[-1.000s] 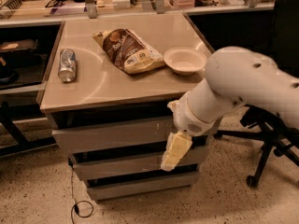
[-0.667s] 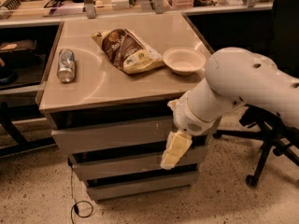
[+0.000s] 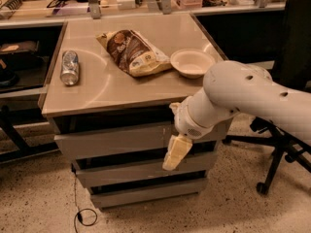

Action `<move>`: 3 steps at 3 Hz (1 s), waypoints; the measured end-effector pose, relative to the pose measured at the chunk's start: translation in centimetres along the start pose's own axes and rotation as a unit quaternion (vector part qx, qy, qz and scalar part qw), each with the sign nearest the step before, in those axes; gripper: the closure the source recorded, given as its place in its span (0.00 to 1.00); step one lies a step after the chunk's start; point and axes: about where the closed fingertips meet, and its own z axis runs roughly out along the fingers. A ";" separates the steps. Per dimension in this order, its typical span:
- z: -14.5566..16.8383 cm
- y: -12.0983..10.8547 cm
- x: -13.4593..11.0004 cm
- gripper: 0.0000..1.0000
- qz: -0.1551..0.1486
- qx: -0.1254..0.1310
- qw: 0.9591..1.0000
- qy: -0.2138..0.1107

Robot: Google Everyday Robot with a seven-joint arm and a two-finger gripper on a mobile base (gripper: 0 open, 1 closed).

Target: Open top drawer

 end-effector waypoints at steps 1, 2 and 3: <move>2.6 -1.8 1.5 0.00 0.003 0.009 1.000 0.003; 4.6 -2.2 2.9 0.00 0.007 0.005 1.000 0.010; 6.9 -3.1 4.7 0.00 0.007 -0.004 1.000 0.016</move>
Offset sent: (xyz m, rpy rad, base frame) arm 0.0395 -0.0158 -0.0786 -0.0303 0.0194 -0.0320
